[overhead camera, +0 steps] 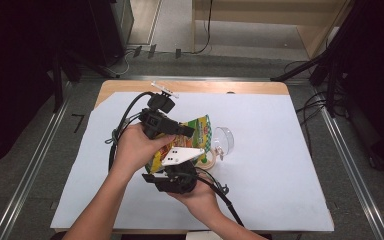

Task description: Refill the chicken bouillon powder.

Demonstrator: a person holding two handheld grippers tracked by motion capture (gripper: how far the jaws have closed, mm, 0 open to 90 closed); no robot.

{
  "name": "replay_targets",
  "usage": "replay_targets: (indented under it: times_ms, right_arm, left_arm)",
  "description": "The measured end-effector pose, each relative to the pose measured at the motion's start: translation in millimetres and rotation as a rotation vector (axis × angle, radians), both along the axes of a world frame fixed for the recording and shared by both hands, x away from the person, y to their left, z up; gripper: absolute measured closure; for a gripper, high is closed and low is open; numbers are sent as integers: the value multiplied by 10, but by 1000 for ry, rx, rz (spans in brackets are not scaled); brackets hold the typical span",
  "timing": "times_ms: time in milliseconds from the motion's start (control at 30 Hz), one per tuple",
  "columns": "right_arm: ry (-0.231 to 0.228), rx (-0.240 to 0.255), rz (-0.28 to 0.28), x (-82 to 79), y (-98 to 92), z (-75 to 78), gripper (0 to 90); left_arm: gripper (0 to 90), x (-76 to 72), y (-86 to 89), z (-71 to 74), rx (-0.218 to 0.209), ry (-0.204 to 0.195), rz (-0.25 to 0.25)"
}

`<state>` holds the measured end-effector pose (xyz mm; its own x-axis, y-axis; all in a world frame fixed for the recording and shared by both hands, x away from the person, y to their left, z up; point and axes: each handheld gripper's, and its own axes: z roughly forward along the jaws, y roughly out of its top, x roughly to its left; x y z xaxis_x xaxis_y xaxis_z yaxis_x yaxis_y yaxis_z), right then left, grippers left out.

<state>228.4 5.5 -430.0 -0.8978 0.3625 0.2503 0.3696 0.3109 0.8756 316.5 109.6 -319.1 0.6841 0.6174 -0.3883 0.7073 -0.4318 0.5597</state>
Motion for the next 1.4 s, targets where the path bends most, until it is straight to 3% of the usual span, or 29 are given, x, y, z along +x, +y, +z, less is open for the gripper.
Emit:
replay_targets:
  times_ms: [1400]
  right_arm:
    - [1, -1, 6, -20, 8, 10, 692]
  left_arm:
    - [784, 5, 14, -1, -16, 25, -4]
